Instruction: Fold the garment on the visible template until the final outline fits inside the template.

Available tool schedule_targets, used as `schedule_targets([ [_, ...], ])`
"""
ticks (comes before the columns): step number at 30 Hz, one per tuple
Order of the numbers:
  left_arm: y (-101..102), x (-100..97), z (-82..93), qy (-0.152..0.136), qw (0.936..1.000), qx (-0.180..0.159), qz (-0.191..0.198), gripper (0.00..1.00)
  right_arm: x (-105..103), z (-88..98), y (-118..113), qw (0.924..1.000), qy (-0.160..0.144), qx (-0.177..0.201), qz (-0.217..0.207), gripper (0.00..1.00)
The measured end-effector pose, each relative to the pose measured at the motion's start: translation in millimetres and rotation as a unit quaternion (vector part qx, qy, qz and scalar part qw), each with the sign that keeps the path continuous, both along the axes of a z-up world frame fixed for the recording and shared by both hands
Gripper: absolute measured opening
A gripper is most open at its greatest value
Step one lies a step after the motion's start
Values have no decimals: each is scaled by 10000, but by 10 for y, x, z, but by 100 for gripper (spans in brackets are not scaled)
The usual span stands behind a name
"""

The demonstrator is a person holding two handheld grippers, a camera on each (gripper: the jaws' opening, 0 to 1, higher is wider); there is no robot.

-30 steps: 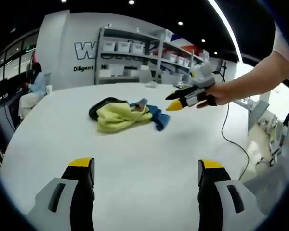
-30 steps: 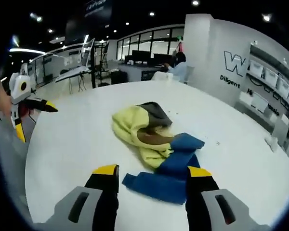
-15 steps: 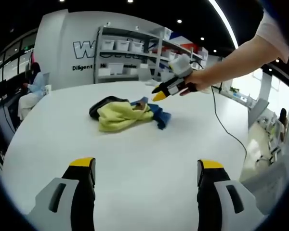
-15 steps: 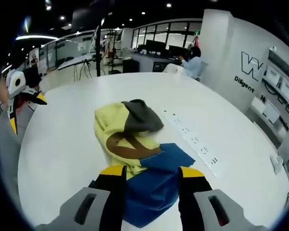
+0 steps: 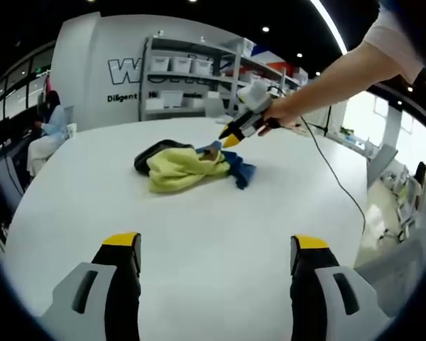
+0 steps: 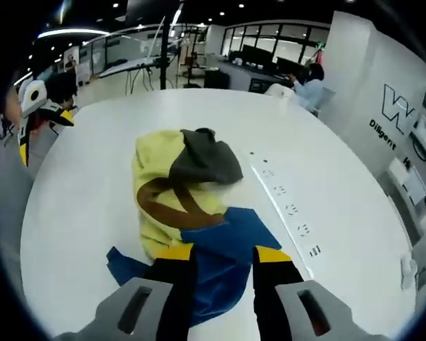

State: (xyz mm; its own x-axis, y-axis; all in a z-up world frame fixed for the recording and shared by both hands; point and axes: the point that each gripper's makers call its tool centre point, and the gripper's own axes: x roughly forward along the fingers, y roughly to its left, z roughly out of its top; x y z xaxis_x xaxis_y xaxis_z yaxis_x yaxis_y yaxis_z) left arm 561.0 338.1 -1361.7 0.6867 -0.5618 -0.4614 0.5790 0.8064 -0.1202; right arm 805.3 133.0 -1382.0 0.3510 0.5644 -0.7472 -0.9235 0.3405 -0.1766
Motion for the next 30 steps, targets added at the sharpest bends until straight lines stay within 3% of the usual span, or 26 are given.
schedule_targets([
  [2, 17, -5, -11, 12, 10000, 0, 19, 85, 1, -50, -13, 9989, -153, -351, 283, 19],
  [3, 30, -10, -22, 25, 10000, 3, 33, 85, -28, -102, -26, 9982, -36, -493, 338, 20],
  [6, 55, -27, -43, 54, 10000, 5, 62, 85, 6, -121, 15, 9982, 32, -473, 354, 23],
  [12, 66, -51, -60, 90, 9999, 5, 85, 85, -53, -175, -7, 9956, 179, -711, 589, 16],
  [17, 50, -41, -51, 79, 9999, -3, 74, 85, -172, -210, -52, 9915, 121, -950, 879, 3],
  [24, 34, -50, -28, 64, 10000, 18, 17, 84, -396, -135, -39, 9893, -51, -908, 1136, 0],
  [30, 16, -90, -20, 69, 9999, 59, -57, 84, -729, -55, 48, 9847, -222, -820, 1523, 0],
])
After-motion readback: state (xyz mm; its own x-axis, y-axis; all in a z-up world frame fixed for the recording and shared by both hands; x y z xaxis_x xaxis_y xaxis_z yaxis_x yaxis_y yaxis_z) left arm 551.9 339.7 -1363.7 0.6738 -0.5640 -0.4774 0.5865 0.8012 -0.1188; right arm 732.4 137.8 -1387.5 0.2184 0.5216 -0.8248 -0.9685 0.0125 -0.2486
